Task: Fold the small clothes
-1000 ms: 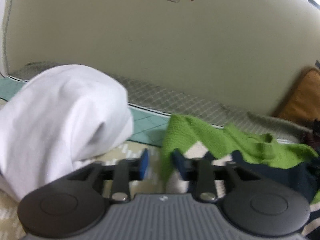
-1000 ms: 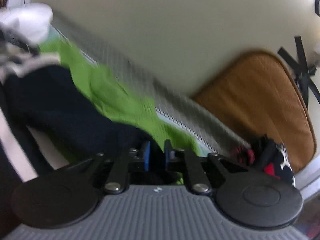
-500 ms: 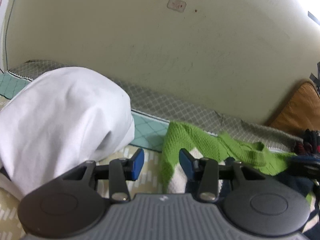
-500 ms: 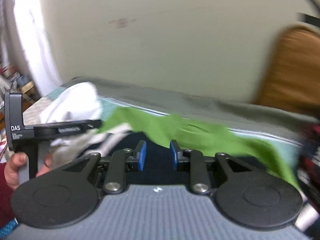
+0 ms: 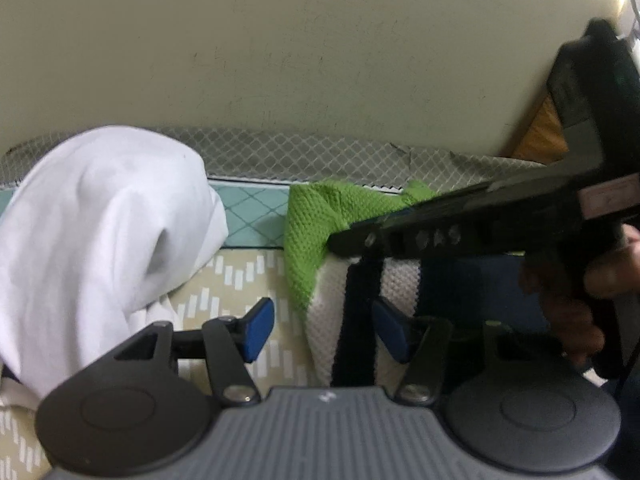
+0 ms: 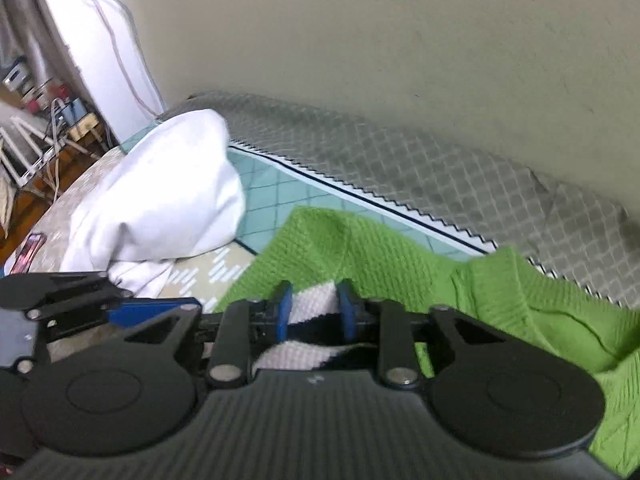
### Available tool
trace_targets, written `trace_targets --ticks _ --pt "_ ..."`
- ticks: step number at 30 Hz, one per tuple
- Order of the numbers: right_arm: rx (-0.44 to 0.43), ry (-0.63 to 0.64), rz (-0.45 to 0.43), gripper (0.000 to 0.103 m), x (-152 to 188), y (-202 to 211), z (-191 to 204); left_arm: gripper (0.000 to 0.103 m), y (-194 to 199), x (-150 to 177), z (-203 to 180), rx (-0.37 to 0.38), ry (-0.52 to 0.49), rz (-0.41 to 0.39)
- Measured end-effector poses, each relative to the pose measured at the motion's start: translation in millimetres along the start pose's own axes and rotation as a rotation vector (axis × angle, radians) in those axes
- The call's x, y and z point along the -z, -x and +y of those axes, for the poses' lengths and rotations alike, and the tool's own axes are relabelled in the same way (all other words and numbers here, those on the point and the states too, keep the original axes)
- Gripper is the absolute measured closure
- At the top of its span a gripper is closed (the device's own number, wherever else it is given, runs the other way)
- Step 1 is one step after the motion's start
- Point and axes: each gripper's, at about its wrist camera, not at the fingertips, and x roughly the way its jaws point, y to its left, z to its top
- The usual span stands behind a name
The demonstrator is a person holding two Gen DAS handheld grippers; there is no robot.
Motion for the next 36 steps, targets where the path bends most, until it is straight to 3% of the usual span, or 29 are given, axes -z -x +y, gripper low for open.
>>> trace_targets --ticks 5,8,10,13,17,20,22,25,27,29,31,34,36 --pt "-0.024 0.055 -0.12 0.094 -17.6 8.6 18.5 0.045 2.7 1.8 3.3 -0.006 -0.003 -0.015" --pt "0.068 0.124 -0.073 0.089 -14.1 -17.0 25.6 0.043 3.7 5.2 1.7 -0.028 -0.035 -0.028" --pt "0.11 0.105 -0.041 0.086 -8.7 -25.1 18.3 0.037 3.5 6.8 -0.9 -0.048 -0.06 -0.037" --pt "0.098 -0.01 -0.104 0.085 -3.6 12.1 5.7 0.034 4.6 5.6 2.9 -0.046 -0.052 -0.035" --pt "0.107 -0.12 -0.273 0.085 26.4 106.3 -13.1 0.036 15.8 1.2 9.4 -0.025 -0.005 -0.068" --pt "0.169 -0.217 -0.348 0.082 65.5 166.7 -27.8 0.043 32.6 -1.5 12.5 -0.017 0.016 -0.157" --pt "0.2 -0.312 -0.35 0.081 91.6 191.6 -37.7 0.053 41.5 -1.6 13.0 -0.01 0.028 -0.196" --pt "0.199 -0.481 -0.33 0.081 125.6 203.1 -47.4 0.065 43.1 -2.1 13.1 0.015 0.038 -0.193" --pt "0.183 -0.59 -0.32 0.073 141.7 199.9 -56.4 0.07 37.9 -2.2 13.9 0.044 0.045 -0.168" --pt "0.181 -0.659 -0.328 0.055 152.1 196.1 -60.4 0.07 31.1 0.3 13.7 0.059 0.048 -0.143" --pt "0.164 -0.749 -0.342 0.046 158.2 187.6 -69.3 0.07 23.8 2.3 11.8 0.069 0.049 -0.126" --pt "0.144 -0.854 -0.406 0.047 162.1 175.7 -83.5 0.07 13.5 4.8 12.0 0.08 0.057 -0.098" --pt "0.172 -0.826 -0.434 0.08 156.5 170.5 -88.3 0.07 8.5 5.9 12.5 0.081 0.058 -0.085"
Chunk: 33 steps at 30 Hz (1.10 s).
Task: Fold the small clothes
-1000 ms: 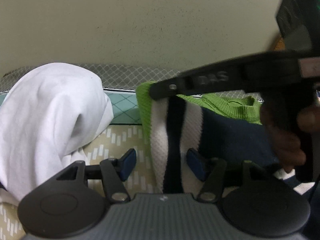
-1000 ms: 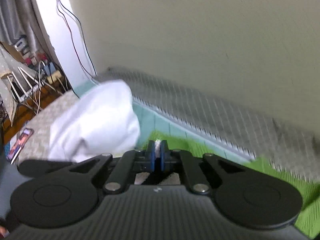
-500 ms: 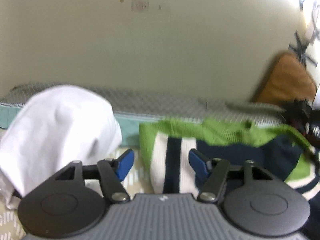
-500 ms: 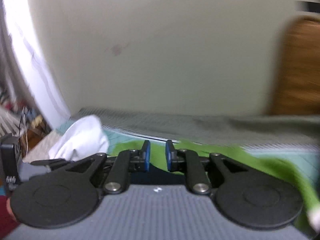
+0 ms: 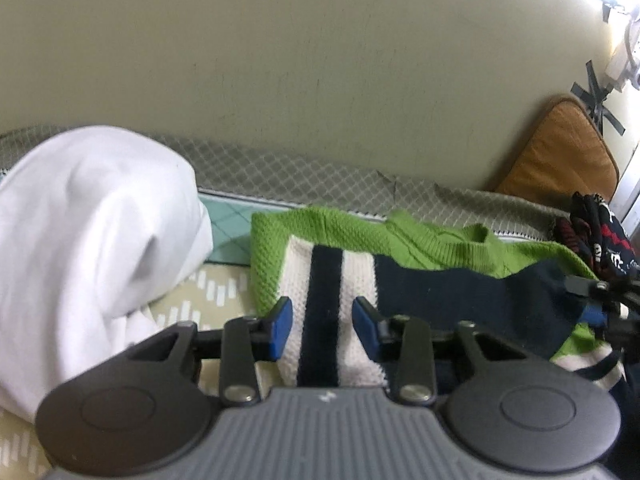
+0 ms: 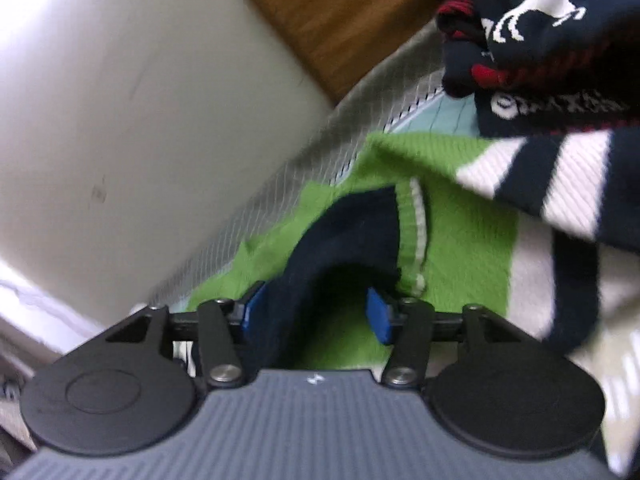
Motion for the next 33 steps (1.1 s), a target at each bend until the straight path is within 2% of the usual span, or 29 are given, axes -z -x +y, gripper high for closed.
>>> trace_targets --ticks 1,4,5,7,10,12,14,17,19,21,22,24,25,26,30,33 --pt "0.045 0.047 -0.036 0.095 -2.4 5.3 2.7 0.071 3.2 0.5 1.7 -0.001 -0.004 -0.003" --pt "0.101 0.269 -0.234 0.095 11.4 27.4 30.7 0.071 4.4 1.3 0.5 0.013 -0.009 0.0" --pt "0.134 0.351 -0.272 0.095 18.6 30.9 39.8 0.071 4.4 2.0 -0.6 0.01 -0.018 0.002" --pt "0.211 0.473 -0.24 0.095 29.6 22.0 50.1 0.071 3.8 4.1 -5.8 -0.017 -0.048 -0.004" --pt "0.294 0.502 -0.111 0.094 32.5 2.4 45.0 0.071 2.7 7.3 -15.1 -0.052 -0.109 -0.011" --pt "0.279 0.453 -0.118 0.094 30.4 7.8 41.3 0.07 2.5 10.0 -20.7 -0.073 -0.148 -0.017" --pt "0.247 0.435 -0.167 0.094 29.7 20.4 45.8 0.069 1.9 11.2 -23.8 -0.083 -0.167 -0.019" --pt "0.256 0.603 -0.231 0.094 36.7 23.7 68.4 0.069 1.9 10.7 -23.1 -0.079 -0.158 -0.018" --pt "0.306 0.754 -0.217 0.093 43.5 15.1 83.9 0.068 2.7 9.8 -19.9 -0.071 -0.142 -0.017" --pt "0.355 0.817 -0.176 0.093 48.7 6.0 82.3 0.068 3.1 9.4 -18.0 -0.069 -0.132 -0.016" --pt "0.39 0.817 -0.146 0.092 46.7 -2.0 77.1 0.068 3.1 9.6 -17.7 -0.071 -0.132 -0.016" --pt "0.447 0.751 -0.071 0.081 41.1 -12.3 55.2 0.068 2.8 10.2 -18.5 -0.075 -0.135 -0.015" --pt "0.461 0.699 -0.079 0.062 37.9 -8.6 43.4 0.067 2.8 10.4 -19.2 -0.076 -0.137 -0.015" --pt "0.464 0.645 -0.111 0.049 33.7 0.0 35.0 0.067 2.8 10.7 -19.5 -0.078 -0.14 -0.015" --pt "0.392 0.434 -0.153 0.048 15.3 48.7 4.3 0.064 2.3 11.2 -21.4 -0.079 -0.148 -0.014" --pt "0.404 0.326 -0.26 0.049 12.5 98.5 -11.7 0.063 2.2 11.8 -22.2 -0.084 -0.155 -0.016"
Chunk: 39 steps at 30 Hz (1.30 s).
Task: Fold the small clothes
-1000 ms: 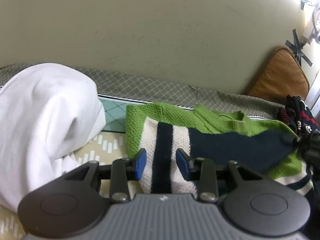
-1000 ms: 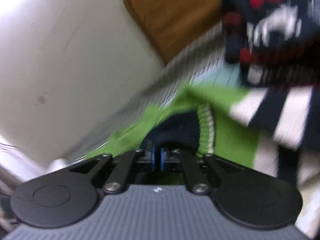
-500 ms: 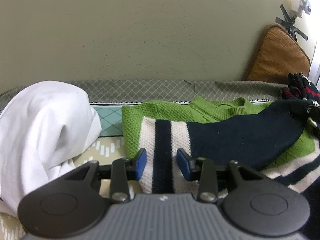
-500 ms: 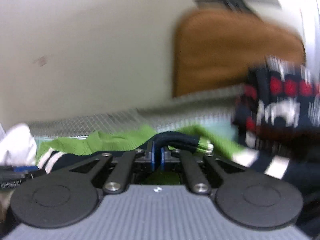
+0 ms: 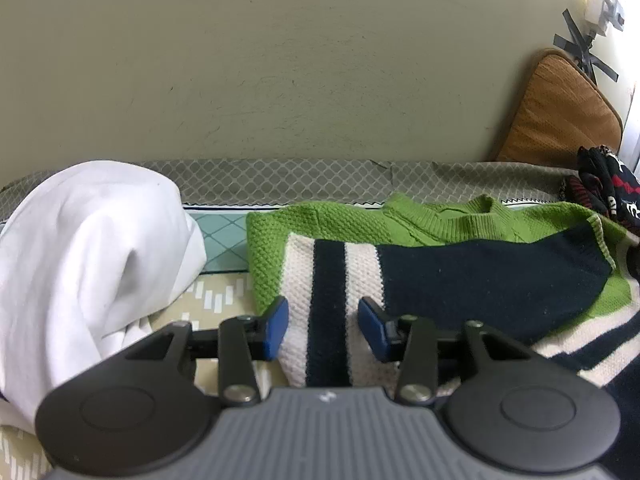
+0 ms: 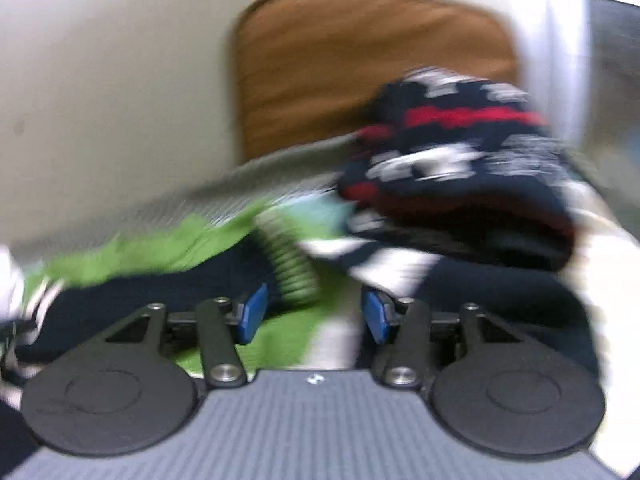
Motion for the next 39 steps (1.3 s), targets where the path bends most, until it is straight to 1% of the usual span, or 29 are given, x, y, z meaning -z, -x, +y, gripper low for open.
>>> trace_targets --ticks 2,4,5,6,8,9,11,14,17,19,22,23,24,25,26,28,30,31,32,34,35,37,39 --pt "-0.002 -0.101 -0.034 0.049 -1.0 25.5 -29.2 0.061 0.8 0.1 0.0 0.001 0.001 -0.002" --pt "0.011 -0.187 -0.06 0.049 0.7 52.6 -53.5 0.055 2.4 0.1 0.6 -0.003 0.008 -0.006" --pt "0.02 -0.211 -0.073 0.049 2.0 63.1 -62.1 0.053 4.0 -0.3 1.0 -0.01 0.016 -0.011" --pt "0.038 -0.217 -0.086 0.049 4.2 75.1 -67.2 0.052 6.1 -0.9 1.8 -0.012 0.025 -0.018" --pt "0.09 -0.177 -0.1 0.049 10.6 86.3 -68.9 0.052 10.5 -2.7 4.4 0.002 0.049 -0.033" --pt "0.112 -0.148 -0.096 0.048 14.8 86.6 -69.0 0.052 12.6 -3.6 5.8 0.009 0.062 -0.038" --pt "0.123 -0.088 -0.061 0.048 23.0 84.0 -69.0 0.052 17.2 -5.5 8.9 0.026 0.085 -0.051" --pt "0.148 0.021 -0.017 0.048 31.4 72.7 -58.2 0.052 21.6 -7.1 9.7 0.034 0.095 -0.066" --pt "0.134 0.087 -0.007 0.048 31.5 59.5 -47.2 0.052 22.0 -7.5 8.5 0.036 0.09 -0.066" --pt "0.138 0.109 0.007 0.048 28.0 45.6 -44.0 0.052 21.0 -7.0 6.9 0.035 0.085 -0.06" --pt "0.163 0.059 0.07 0.049 22.8 15.7 -54.4 0.052 20.9 -6.3 5.3 0.04 0.075 -0.056" --pt "0.165 0.038 0.098 0.059 23.7 6.0 -60.3 0.052 20.4 -6.1 4.4 0.04 0.071 -0.055" --pt "0.162 0.029 0.086 0.062 23.6 5.3 -62.8 0.052 20.2 -5.9 3.7 0.04 0.067 -0.055" --pt "0.147 0.027 0.102 0.077 21.5 6.9 -63.8 0.052 20.1 -5.8 3.1 0.04 0.063 -0.053" --pt "0.126 0.014 0.125 0.089 17.1 11.5 -65.6 0.052 19.9 -5.9 3.1 0.042 0.062 -0.052" --pt "0.056 -0.038 0.146 0.091 3.9 28.0 -70.5 0.052 18.9 -6.3 3.7 0.047 0.066 -0.048" --pt "-0.037 -0.101 0.149 0.092 -15.0 50.6 -71.4 0.052 17.8 -6.2 4.7 0.05 0.071 -0.042" --pt "-0.089 -0.119 0.146 0.094 -25.1 60.7 -68.5 0.052 17.9 -6.3 5.1 0.052 0.074 -0.04" --pt "-0.144 -0.132 0.146 0.094 -36.2 69.3 -62.9 0.052 18.5 -6.7 5.7 0.056 0.078 -0.039" --pt "-0.281 -0.171 0.154 0.095 -55.8 81.7 -46.1 0.052 21.0 -7.6 7.3 0.068 0.087 -0.044" --pt "-0.363 -0.2 0.166 0.1 -64.2 83.0 -35.6 0.051 22.7 -8.2 7.7 0.074 0.093 -0.049" --pt "-0.488 -0.229 0.191 0.1 -75.0 77.4 -11.4 0.049 27.2 -9.4 8.8 0.087 0.105 -0.062" --pt "-0.595 -0.227 0.212 0.1 -78.7 65.5 18.8 0.048 30.8 -10.8 9.9 0.097 0.115 -0.073"
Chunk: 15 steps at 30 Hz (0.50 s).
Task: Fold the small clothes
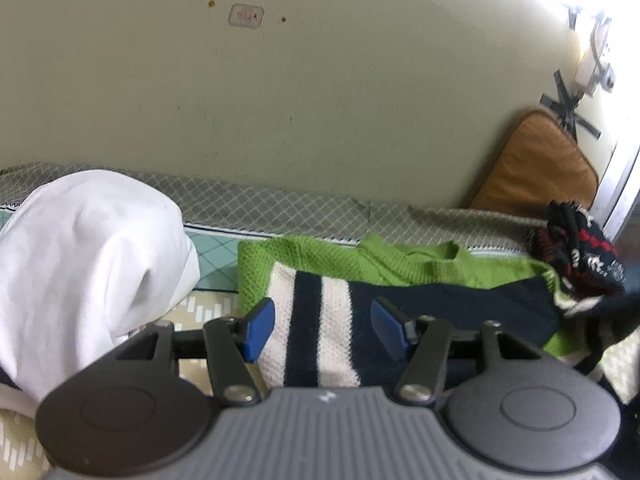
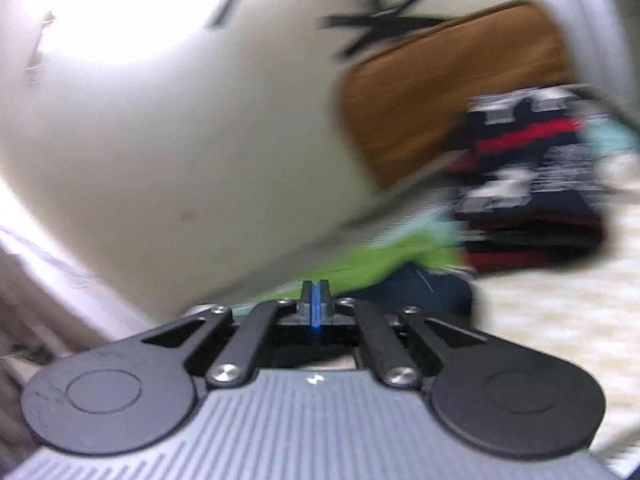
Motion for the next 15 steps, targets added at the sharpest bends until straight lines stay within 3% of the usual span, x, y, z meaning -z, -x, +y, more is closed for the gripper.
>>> trace_targets --ticks 2,3,6,9,10,11,13,15 --pt "-0.087 -0.004 0.036 0.1 3.0 -32.8 15.0 0.047 3.5 -1.6 0.7 0.005 0.006 -0.012" --pt "-0.088 0.017 0.044 0.1 6.9 -48.4 22.0 0.047 4.2 -2.1 1.2 0.004 0.007 -0.015" --pt "0.006 0.149 0.072 0.095 17.3 -75.1 38.4 0.047 6.4 -4.0 4.1 0.011 0.019 -0.016" --pt "0.141 0.326 0.034 0.091 29.7 -64.5 44.5 0.047 10.4 -6.6 5.8 0.036 0.037 -0.021" --pt "0.188 0.388 0.024 0.084 35.8 -58.6 45.0 0.047 11.4 -6.8 5.3 0.045 0.041 -0.022" --pt "0.228 0.44 0.017 0.069 42.7 -52.3 43.9 0.047 11.7 -6.7 3.9 0.054 0.043 -0.02" --pt "0.285 0.5 0.014 0.054 54.6 -38.2 31.8 0.047 12.7 -5.5 -0.6 0.076 0.036 -0.015" --pt "0.347 0.541 0.043 0.053 69.1 -30.9 17.7 0.047 12.2 -2.7 -8.1 0.087 0.012 -0.009"
